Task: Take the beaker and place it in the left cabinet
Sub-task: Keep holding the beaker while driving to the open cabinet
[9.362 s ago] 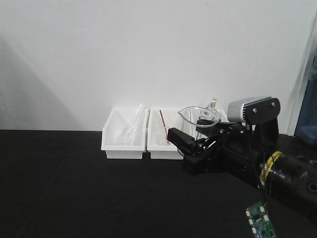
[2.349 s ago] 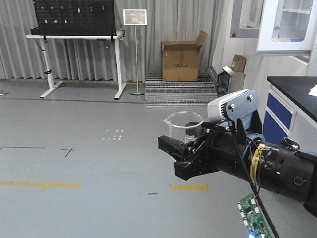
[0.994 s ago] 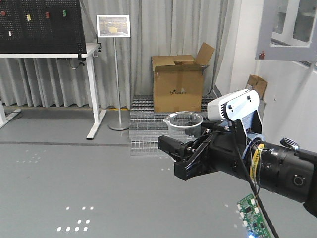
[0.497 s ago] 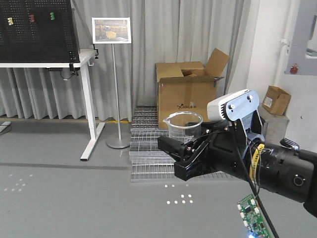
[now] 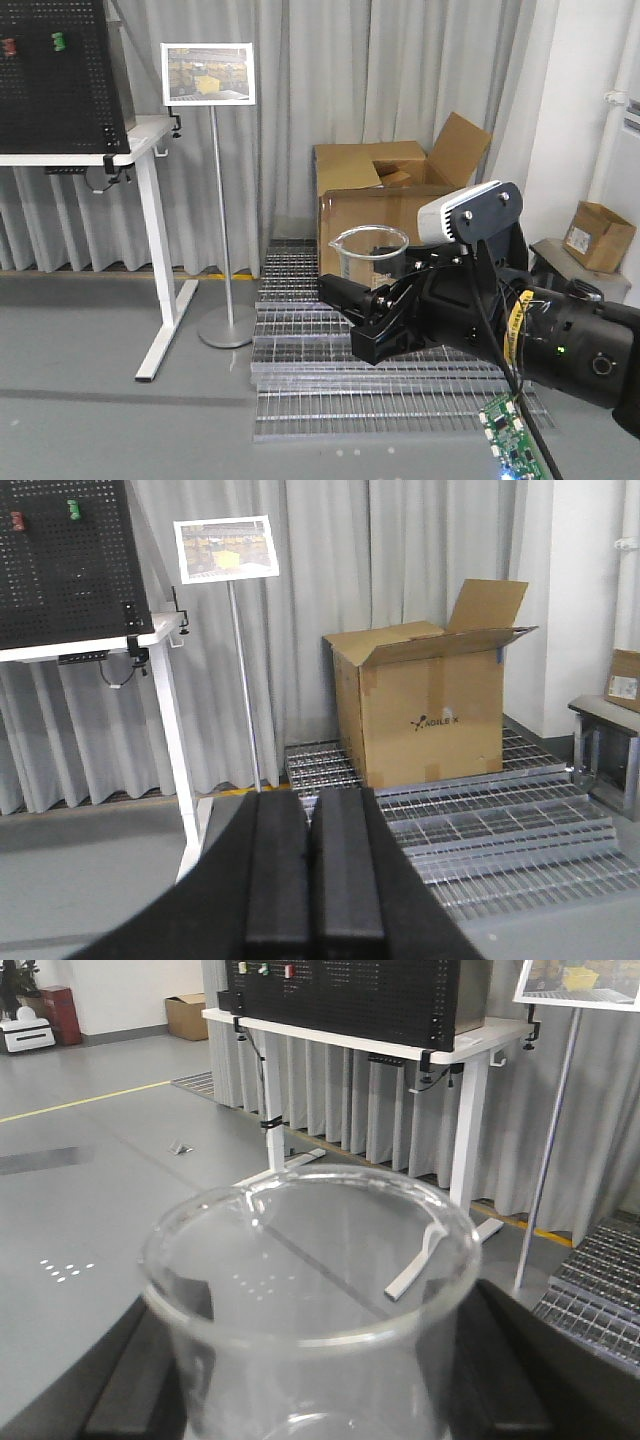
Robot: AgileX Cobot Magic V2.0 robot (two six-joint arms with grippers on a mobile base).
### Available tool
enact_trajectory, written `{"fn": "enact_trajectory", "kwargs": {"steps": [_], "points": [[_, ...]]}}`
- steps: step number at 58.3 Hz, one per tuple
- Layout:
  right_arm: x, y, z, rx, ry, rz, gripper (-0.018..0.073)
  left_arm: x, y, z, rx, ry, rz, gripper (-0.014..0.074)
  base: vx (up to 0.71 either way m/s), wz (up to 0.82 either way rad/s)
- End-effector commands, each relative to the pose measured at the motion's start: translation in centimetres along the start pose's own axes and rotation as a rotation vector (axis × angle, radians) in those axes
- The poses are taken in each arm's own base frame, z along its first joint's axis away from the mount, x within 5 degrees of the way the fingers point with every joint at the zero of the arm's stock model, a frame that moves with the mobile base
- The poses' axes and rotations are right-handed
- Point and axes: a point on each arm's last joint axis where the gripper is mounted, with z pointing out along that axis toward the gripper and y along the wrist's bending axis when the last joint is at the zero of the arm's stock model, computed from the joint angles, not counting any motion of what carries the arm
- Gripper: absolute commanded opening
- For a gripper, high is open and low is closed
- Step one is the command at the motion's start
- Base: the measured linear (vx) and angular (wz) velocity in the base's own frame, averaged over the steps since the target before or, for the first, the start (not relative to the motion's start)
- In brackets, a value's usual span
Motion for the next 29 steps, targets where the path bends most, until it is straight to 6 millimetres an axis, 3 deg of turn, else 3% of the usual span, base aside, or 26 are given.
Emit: {"fn": "enact_trajectory", "kwargs": {"steps": [1,29], "points": [[-2.28,0.28,-0.94,-0.016,-0.084,-0.006,0.0134,-0.32,0.04,-0.14,-0.007,-0.086,-0.011,0.0001,0.63,-0.03],[-2.28,0.28,-0.94,-0.016,-0.084,-0.006,0.0134,-0.32,0.04,-0.14,-0.007,-0.086,-0.011,0.0001,0.59,0.00]]}}
